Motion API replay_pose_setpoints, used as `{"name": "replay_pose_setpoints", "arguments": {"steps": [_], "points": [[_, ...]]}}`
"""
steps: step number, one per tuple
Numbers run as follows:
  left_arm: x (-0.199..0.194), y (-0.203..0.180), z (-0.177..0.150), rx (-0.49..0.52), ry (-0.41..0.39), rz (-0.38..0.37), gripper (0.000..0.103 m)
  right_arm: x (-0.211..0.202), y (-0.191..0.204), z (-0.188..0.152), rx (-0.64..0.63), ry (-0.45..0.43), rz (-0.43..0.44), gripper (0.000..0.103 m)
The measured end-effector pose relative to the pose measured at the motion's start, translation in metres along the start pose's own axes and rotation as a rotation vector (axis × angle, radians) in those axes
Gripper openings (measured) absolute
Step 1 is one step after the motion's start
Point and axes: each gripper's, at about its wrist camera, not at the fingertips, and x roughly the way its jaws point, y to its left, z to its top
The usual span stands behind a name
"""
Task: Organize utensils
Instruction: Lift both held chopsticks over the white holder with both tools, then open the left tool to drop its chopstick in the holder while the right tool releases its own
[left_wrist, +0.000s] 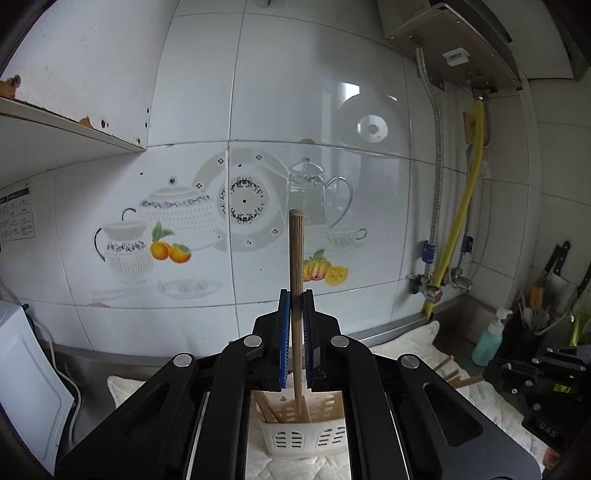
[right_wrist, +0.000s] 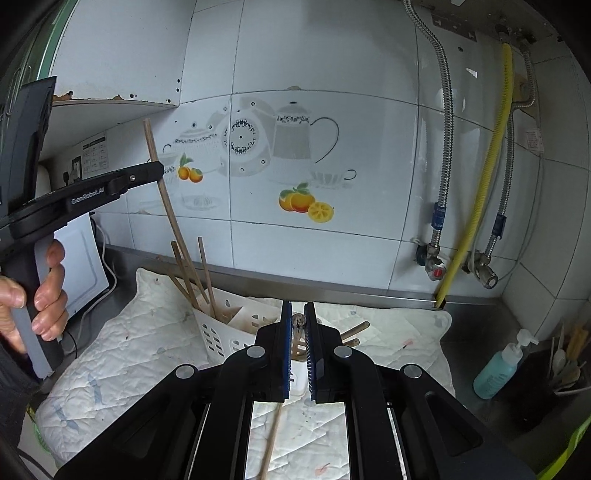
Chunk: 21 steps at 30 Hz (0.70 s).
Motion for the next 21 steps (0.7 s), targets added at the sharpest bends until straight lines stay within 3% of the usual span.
{"name": "replay_pose_setpoints", "arguments": {"steps": [10,21], "points": [[0.05,0.021,-0.03,-0.063,0.12,0.022,0.006,0.024,-0.003,-0.002,0.025,0.041,0.02,0.007],[0.025,0.016,-0.036,-0.047,0.114,-0.001,0.008,0.001,0.001,-0.003,0.01,-0.008,-0.002,0.012]]}}
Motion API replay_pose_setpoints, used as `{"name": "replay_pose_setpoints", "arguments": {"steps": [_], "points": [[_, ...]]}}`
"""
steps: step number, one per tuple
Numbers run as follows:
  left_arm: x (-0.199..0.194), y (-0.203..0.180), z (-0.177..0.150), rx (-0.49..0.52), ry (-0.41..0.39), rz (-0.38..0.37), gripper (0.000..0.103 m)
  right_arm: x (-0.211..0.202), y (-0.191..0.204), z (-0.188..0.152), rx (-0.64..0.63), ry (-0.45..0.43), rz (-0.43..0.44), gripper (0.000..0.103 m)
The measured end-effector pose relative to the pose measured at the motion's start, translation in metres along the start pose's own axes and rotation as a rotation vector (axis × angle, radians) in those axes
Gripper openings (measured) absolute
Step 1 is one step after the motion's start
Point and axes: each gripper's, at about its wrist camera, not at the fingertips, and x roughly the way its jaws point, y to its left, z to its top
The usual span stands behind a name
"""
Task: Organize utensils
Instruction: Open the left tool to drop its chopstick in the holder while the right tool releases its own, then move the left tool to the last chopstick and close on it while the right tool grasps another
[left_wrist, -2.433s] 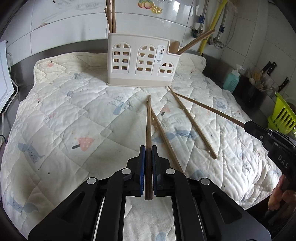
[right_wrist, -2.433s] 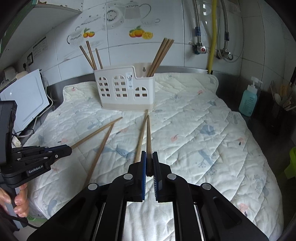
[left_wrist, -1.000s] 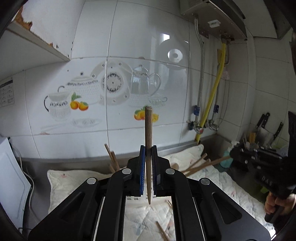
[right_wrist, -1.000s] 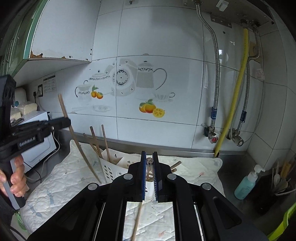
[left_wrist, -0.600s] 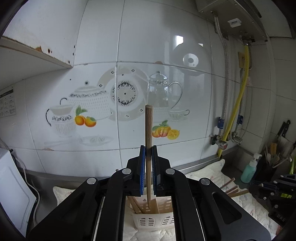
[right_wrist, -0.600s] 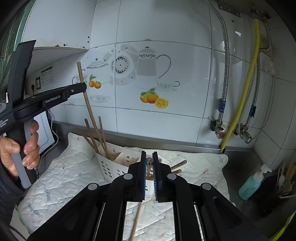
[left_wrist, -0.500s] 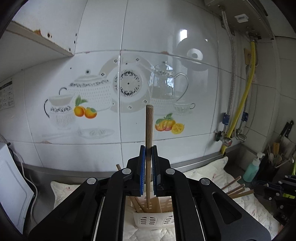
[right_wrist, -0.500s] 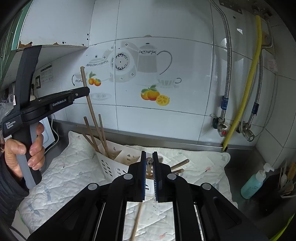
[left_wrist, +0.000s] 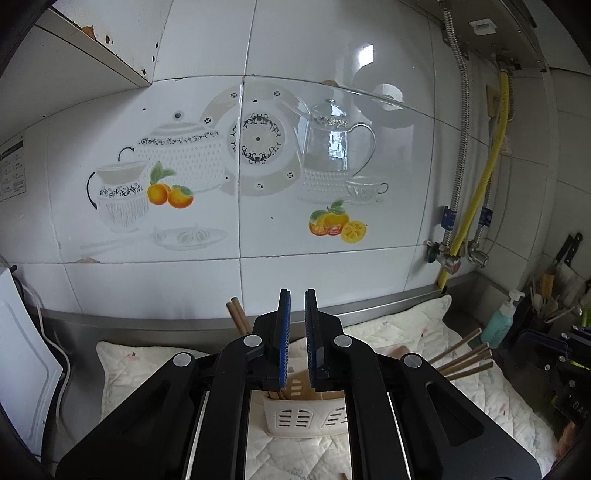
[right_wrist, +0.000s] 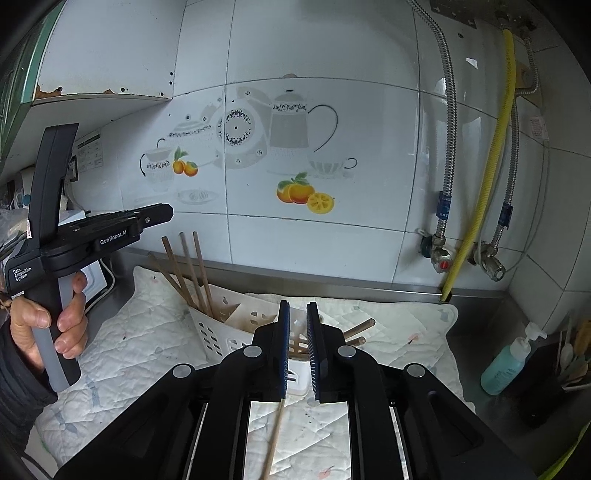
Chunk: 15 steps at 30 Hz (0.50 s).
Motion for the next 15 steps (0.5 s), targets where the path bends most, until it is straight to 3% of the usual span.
{"name": "replay_pose_setpoints", "arguments": {"steps": [7,15], "points": [[-0.033,-0.009,-0.026,0.028,0.023,-0.011,0.015,-0.037,0.005,-0.022,0.013,-0.024,0.031,0.016],[-0.059,-0.012,-0.082,0.013,0.104,-0.029,0.02,-0.063,0.006,-0.077,0.071,0.002,0.048,0.022]]}}
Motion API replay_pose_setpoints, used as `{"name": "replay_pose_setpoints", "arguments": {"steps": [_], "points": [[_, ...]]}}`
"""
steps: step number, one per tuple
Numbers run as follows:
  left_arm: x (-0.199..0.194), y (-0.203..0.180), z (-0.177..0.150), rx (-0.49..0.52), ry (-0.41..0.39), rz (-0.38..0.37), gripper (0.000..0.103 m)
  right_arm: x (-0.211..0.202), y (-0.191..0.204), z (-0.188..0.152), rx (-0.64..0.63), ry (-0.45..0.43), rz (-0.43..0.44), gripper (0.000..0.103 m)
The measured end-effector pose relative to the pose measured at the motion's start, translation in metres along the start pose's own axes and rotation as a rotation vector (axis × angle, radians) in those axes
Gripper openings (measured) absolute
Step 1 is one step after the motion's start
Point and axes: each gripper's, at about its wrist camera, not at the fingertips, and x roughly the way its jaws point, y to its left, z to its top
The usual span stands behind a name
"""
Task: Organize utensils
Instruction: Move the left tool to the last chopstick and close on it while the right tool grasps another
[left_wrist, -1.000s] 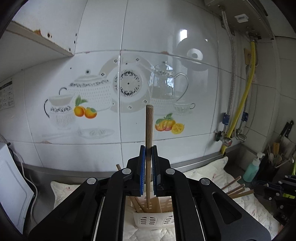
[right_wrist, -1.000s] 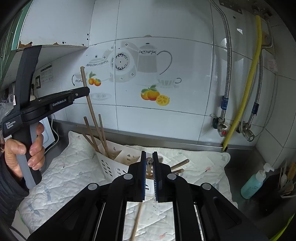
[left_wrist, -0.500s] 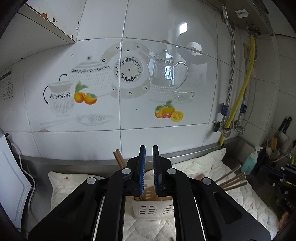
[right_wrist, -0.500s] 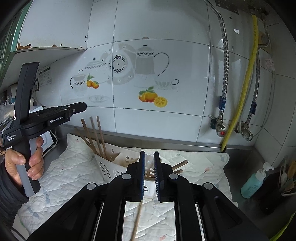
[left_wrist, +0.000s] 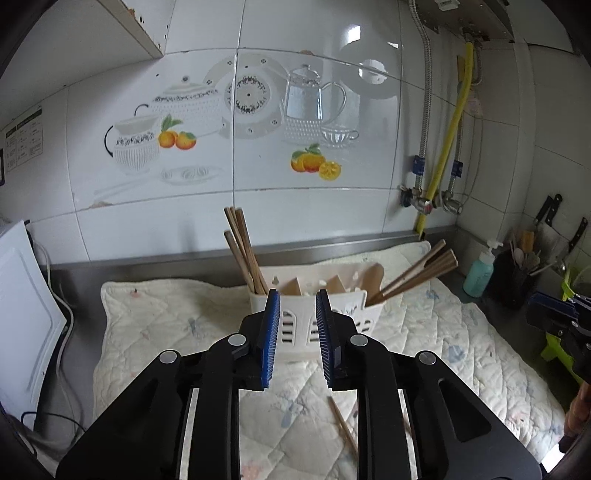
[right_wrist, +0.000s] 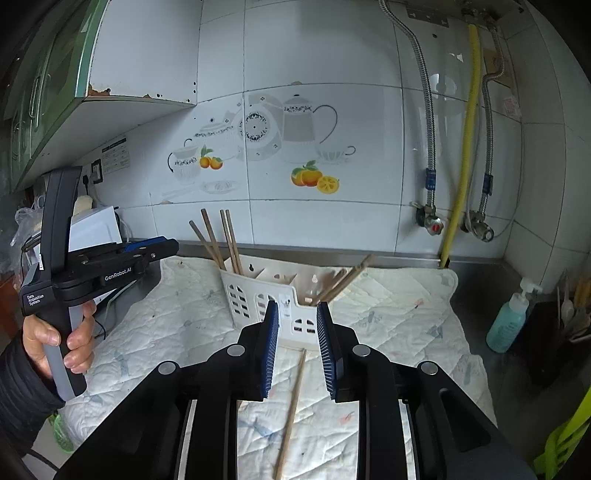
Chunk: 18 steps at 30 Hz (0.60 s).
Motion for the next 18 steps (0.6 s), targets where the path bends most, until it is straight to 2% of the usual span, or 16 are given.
{"name": "replay_pose_setpoints", "arguments": {"steps": [6,10,18], "points": [[0.003,0.001,-0.049,-0.048,0.084,-0.016,0.021,0.009,0.001,-0.056,0.035,0.082,0.0,0.022],[0.008,0.002,-0.083,-0.072,0.153,-0.018,0.025,0.021,0.0,-0.091,0.067,0.135,-0.002,0.022],[0.015,0.0,-0.129,-0.11,0.251,-0.035,0.025,0.053,0.005,-0.133,0.102,0.243,0.038,0.022]]}}
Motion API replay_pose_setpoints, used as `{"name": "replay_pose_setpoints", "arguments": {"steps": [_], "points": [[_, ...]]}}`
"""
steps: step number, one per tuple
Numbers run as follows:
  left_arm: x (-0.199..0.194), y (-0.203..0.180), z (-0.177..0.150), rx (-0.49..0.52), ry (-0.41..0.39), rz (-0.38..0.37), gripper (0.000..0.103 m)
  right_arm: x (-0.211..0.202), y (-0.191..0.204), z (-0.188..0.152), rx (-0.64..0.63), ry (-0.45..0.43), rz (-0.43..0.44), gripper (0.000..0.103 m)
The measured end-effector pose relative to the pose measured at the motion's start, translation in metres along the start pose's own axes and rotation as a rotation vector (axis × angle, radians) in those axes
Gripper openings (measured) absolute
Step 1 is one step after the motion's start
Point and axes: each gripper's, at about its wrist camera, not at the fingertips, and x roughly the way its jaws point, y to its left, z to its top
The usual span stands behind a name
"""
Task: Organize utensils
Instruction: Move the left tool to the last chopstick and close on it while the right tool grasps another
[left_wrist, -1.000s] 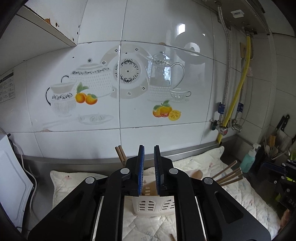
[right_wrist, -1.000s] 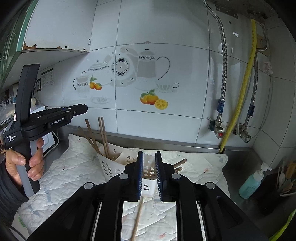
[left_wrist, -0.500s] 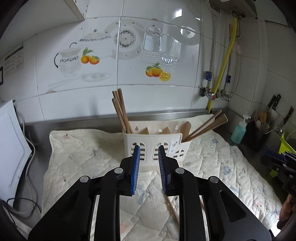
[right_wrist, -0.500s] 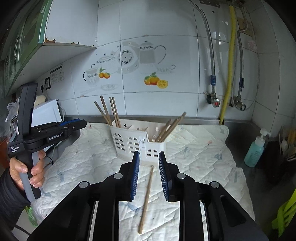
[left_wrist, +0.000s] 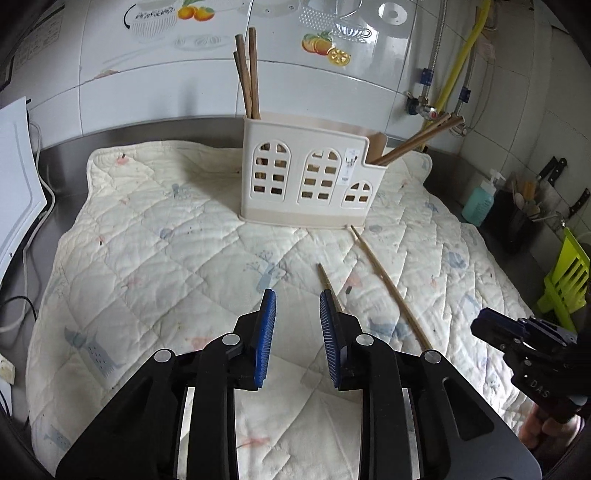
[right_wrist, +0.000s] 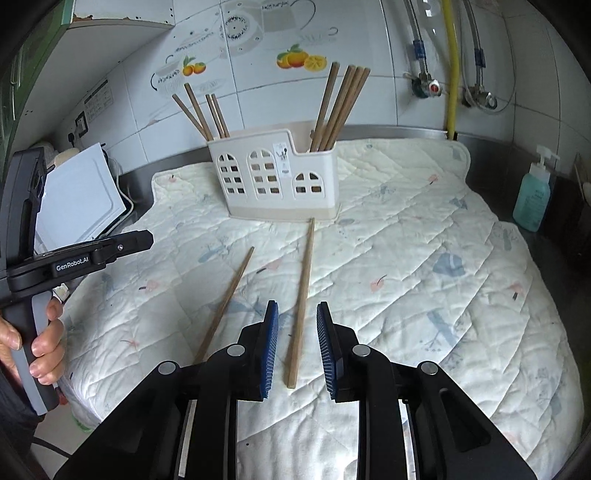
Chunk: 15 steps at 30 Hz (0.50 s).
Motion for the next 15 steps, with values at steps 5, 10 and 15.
{"name": "replay_pose_setpoints", "arguments": {"steps": [5,10,15], "points": [[0.004,-0.007,-0.02,0.006,0.044,-0.024,0.025,0.025,0.006,-0.014,-0.003,0.056,-0.009,0.021],[0.012,-0.018,-0.038,0.021,0.097,-0.06,0.025,0.038,0.007,-0.029,-0.005,0.092,-0.036,0.021],[0.02,-0.029,-0.051,0.022,0.146,-0.106,0.025,0.037,0.005,-0.037,-0.016,0.099,-0.067,0.009]]}}
